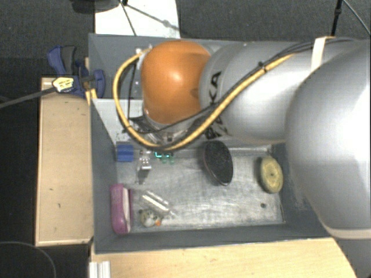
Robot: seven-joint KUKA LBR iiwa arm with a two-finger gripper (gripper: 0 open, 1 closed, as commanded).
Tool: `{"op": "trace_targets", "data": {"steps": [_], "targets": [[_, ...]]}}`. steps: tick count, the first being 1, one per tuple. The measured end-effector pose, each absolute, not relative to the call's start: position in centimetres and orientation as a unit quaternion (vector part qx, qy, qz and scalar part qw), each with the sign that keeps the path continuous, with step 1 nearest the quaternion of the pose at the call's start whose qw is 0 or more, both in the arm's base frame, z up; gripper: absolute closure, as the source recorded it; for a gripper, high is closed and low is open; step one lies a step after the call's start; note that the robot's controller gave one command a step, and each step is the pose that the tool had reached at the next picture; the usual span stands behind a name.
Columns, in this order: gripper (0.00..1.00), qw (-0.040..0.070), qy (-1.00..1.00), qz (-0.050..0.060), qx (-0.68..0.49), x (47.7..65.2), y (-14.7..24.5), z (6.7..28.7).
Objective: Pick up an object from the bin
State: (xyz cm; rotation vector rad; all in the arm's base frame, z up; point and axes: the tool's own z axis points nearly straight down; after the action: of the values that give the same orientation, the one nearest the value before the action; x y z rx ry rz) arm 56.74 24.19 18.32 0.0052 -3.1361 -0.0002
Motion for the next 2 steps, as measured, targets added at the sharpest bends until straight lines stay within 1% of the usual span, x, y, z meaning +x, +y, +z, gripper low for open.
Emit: {"op": "trace_targets", "data": {"steps": [1, 2], "targets": [[0.0, 0.002, -1.0, -0.001, 0.003, 59.23, 25.41, 6.96], [1.0, -0.004, -1.0, -0.002, 0.0, 59.5, 25.29, 7.28]]}}
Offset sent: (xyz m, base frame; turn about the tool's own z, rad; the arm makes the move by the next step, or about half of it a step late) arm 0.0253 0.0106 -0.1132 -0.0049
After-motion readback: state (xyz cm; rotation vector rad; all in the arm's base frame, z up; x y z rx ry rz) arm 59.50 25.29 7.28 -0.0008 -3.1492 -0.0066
